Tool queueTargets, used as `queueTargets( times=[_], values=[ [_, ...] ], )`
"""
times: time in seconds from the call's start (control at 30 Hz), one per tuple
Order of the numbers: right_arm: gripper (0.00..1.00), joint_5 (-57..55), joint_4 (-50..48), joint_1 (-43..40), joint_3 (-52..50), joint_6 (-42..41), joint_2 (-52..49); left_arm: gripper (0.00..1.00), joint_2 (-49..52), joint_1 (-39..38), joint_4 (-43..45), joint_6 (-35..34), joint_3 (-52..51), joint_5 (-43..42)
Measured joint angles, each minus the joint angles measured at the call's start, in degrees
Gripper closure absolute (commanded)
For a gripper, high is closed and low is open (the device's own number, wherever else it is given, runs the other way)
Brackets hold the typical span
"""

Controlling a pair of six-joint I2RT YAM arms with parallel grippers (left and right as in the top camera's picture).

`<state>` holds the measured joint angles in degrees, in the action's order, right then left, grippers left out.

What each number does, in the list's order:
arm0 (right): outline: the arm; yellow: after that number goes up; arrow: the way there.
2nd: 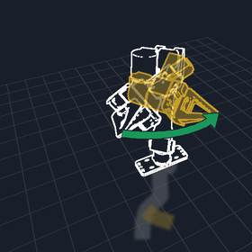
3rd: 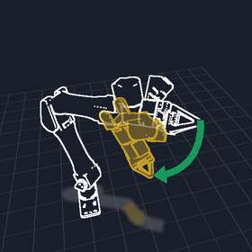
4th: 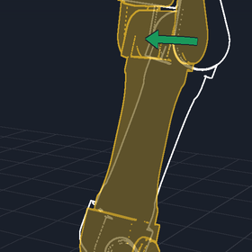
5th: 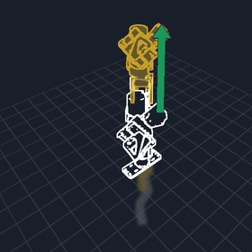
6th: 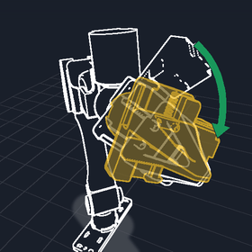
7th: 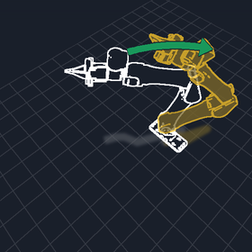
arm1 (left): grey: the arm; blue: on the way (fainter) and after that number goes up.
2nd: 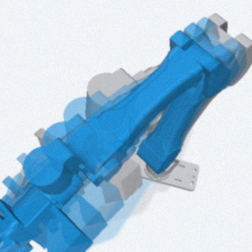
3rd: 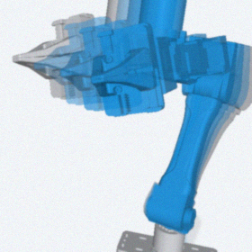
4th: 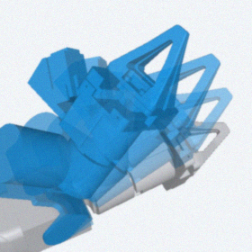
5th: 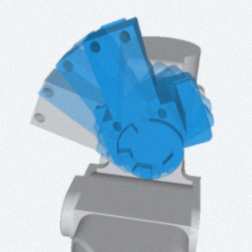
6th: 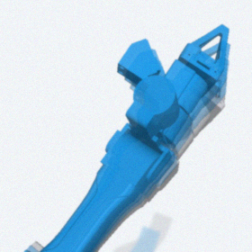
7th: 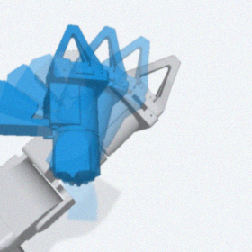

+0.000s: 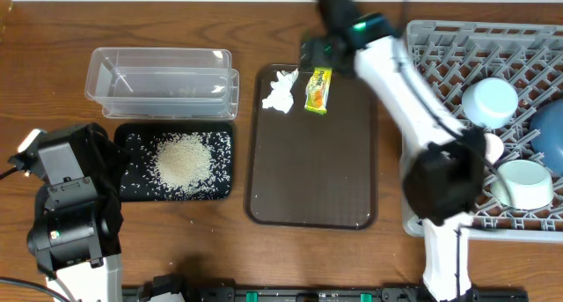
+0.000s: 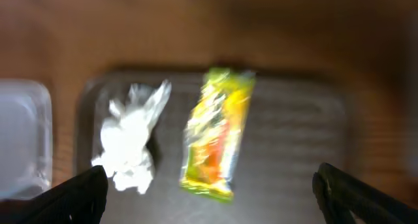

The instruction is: Sort waste into correct bins and load items into the dishwasher rack

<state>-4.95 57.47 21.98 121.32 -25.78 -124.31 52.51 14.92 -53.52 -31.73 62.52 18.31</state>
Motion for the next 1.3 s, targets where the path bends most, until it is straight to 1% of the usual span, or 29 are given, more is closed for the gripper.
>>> queueTargets(
  times=[0.07,0.17,0.23,0.37,0.43,0.63,0.8,0.93,1.03,1.13,1.23,1.3],
  values=[
    [0.01,-2.16,0.81,-2.82,0.02,0.26,3.19,0.09,0.0,0.0,-0.02,0.0,0.0,-0.02],
    [0.01,-5.62,3.3,-9.88,0.33,0.76,7.89,0.09,0.0,0.0,0.0,0.0,0.0,-0.02],
    [0.01,-7.1,5.97,-14.67,0.63,1.6,9.27,0.09,0.0,0.0,-0.02,0.0,0.0,-0.02],
    [0.01,-8.66,13.66,-23.08,0.57,3.98,9.27,0.09,0.0,0.0,0.0,0.0,0.0,0.0],
    [0.01,-8.61,15.89,-26.34,0.44,4.59,9.07,0.09,0.0,0.0,0.0,0.0,0.0,-0.02],
    [0.01,-8.59,17.11,-33.38,0.44,5.49,9.07,0.09,0.0,0.0,-0.02,0.0,0.0,-0.02],
    [0.01,-8.57,17.14,-37.11,0.44,5.68,9.07,0.09,0.0,0.0,-0.02,0.0,0.0,-0.02],
    [0.01,-8.57,17.16,-38.14,0.44,5.68,9.07,0.09,0.0,0.0,0.44,-0.2,0.0,0.0],
    [0.01,-8.57,17.18,-38.14,0.44,5.7,9.07,0.09,0.0,0.0,2.64,-1.9,-0.02,-0.02],
    [0.01,-8.55,17.18,-38.14,0.44,5.7,9.07,0.09,0.0,0.0,2.82,-4.37,0.0,-0.15],
    [0.01,-8.57,17.18,-38.14,0.44,5.73,9.07,0.09,0.0,0.09,2.16,-7.39,0.0,-5.9],
    [0.01,-8.55,17.18,-38.14,0.44,5.75,9.07,0.09,0.0,0.09,1.03,-9.07,0.0,-13.03]
  ],
)
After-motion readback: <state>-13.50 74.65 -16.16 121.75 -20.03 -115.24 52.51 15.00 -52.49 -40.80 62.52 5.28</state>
